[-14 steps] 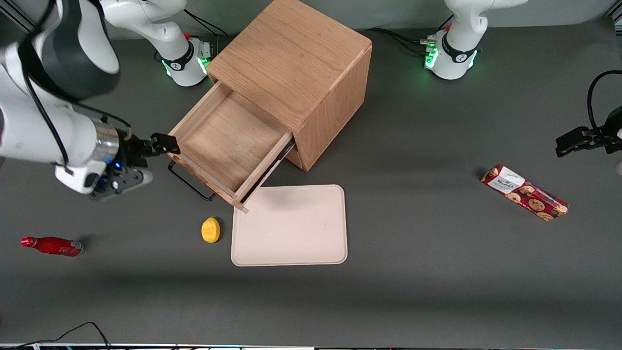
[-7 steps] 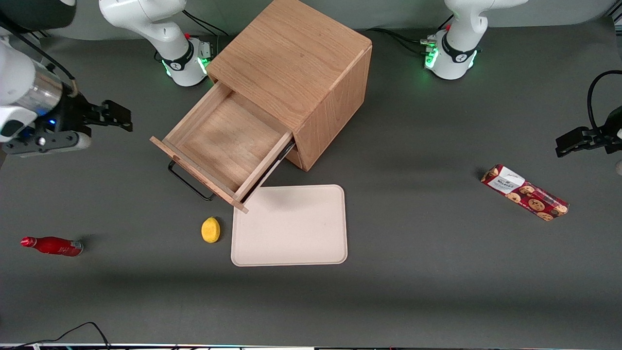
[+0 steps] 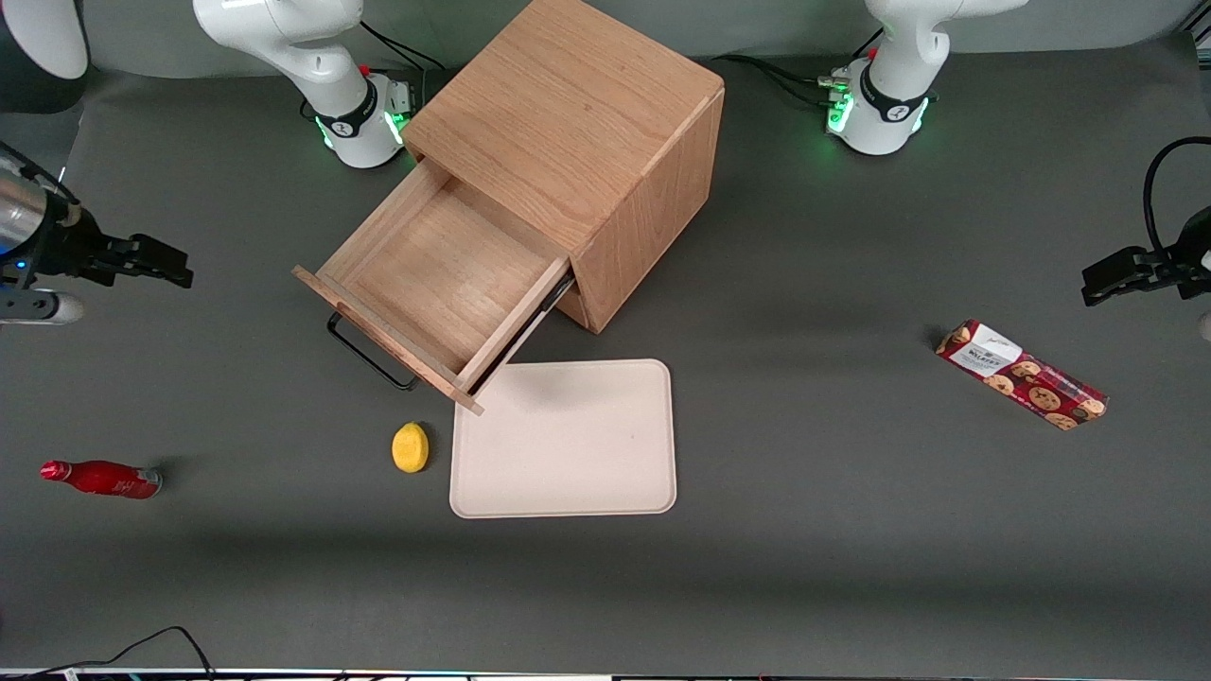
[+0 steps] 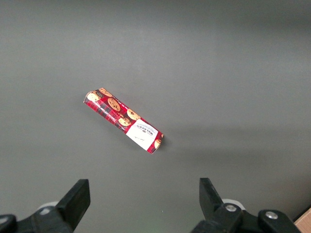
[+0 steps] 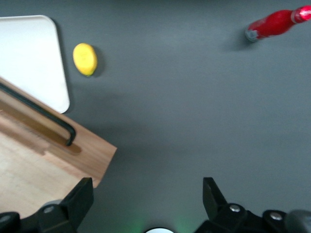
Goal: Open upper drawer
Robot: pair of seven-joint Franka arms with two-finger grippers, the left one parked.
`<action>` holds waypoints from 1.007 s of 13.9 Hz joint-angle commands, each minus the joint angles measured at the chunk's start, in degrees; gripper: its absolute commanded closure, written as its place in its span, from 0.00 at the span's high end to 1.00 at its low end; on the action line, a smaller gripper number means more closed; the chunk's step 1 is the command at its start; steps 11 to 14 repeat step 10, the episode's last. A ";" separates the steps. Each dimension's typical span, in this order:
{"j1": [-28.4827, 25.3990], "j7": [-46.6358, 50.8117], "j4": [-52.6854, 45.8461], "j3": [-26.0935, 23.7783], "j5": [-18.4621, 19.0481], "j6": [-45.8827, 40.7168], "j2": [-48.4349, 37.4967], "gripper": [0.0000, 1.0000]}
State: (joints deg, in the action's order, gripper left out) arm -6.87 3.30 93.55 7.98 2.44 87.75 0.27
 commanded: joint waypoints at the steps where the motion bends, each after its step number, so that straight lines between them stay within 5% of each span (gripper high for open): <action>1: 0.90 0.57 0.31 -0.59 1.52 0.75 -0.80 1.00; 14: 1.60 0.57 -2.23 -0.15 1.25 -0.04 0.08 1.00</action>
